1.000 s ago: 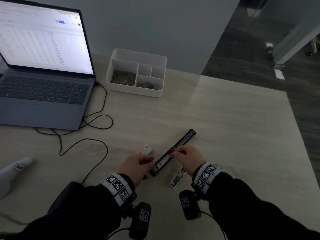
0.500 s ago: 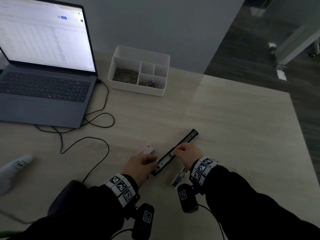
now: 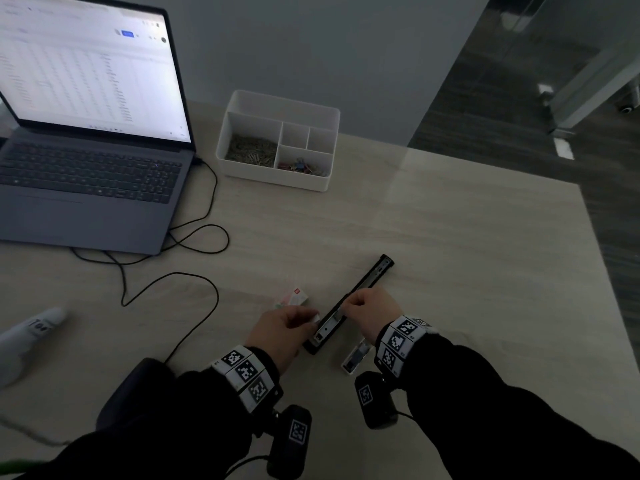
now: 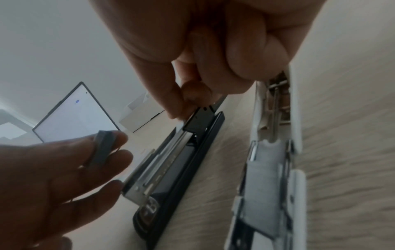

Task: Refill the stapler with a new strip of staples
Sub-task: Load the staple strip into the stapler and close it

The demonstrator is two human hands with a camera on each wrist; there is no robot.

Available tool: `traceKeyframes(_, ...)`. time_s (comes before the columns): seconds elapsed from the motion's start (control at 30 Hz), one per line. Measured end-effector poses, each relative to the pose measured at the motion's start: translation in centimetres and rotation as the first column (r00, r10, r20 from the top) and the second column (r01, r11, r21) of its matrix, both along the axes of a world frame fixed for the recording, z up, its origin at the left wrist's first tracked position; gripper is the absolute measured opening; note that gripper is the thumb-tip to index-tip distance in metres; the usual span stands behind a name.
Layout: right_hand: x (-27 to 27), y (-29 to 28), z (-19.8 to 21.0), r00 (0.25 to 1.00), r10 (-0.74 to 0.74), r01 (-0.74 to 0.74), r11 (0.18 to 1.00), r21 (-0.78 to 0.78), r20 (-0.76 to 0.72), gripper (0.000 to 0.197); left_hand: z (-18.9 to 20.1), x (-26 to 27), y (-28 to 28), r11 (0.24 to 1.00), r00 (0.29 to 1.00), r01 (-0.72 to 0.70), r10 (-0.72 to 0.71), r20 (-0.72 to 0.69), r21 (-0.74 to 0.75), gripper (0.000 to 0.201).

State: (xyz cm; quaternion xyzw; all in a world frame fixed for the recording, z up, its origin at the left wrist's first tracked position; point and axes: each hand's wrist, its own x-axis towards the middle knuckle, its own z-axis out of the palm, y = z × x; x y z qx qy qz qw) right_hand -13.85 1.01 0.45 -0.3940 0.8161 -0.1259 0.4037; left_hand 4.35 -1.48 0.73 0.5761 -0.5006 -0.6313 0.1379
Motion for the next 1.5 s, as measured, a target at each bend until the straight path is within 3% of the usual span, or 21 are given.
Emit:
traceKeyframes(0.1,0.0,0.3,0.5,1.000,0.000,0.001,0.999,-0.034,0.027,0.017,-0.1,-0.1,0.0,1.000,1.000,0.001,-0.001,-0.011,-0.010,0.019)
traceKeyframes(0.23,0.2,0.7,1.3,0.971,-0.149,0.171,0.979,-0.107,0.184,0.022,-0.1,-0.5,-0.2,1.000,1.000,0.014,-0.015,-0.011,-0.026,0.019)
traceKeyframes(0.3,0.8,1.0,2.0,0.953,-0.133,0.167,0.980,-0.105,0.273,0.024,0.0,-0.8,-0.3,0.999,1.000,0.021,-0.022,-0.016,-0.047,0.018)
traceKeyframes(0.4,1.7,1.3,2.6,0.943,-0.089,0.133,0.984,-0.119,0.320,0.012,0.0,-1.3,-0.2,0.998,0.998,0.025,-0.028,-0.049,-0.063,0.011)
traceKeyframes(0.63,1.6,1.5,2.5,0.943,-0.111,0.165,0.975,-0.152,0.313,0.008,0.1,-2.1,0.0,0.996,0.997,0.013,-0.020,-0.079,-0.086,0.008)
traceKeyframes(0.83,-0.6,0.7,2.5,0.992,-0.058,0.074,0.986,-0.148,0.108,0.015,-0.7,-2.1,-0.3,0.998,1.000,-0.020,0.020,0.006,-0.059,0.015)
traceKeyframes(1.13,0.4,1.1,2.0,0.979,-0.007,0.034,0.991,-0.133,0.205,0.008,-0.3,-2.5,-0.5,0.990,0.988,-0.107,0.117,-0.102,0.095,0.015)
traceKeyframes(1.5,0.1,0.8,1.5,0.978,0.021,0.010,0.989,-0.147,0.206,0.005,0.0,-3.0,-0.4,0.987,0.980,-0.111,0.129,-0.149,0.120,0.004)
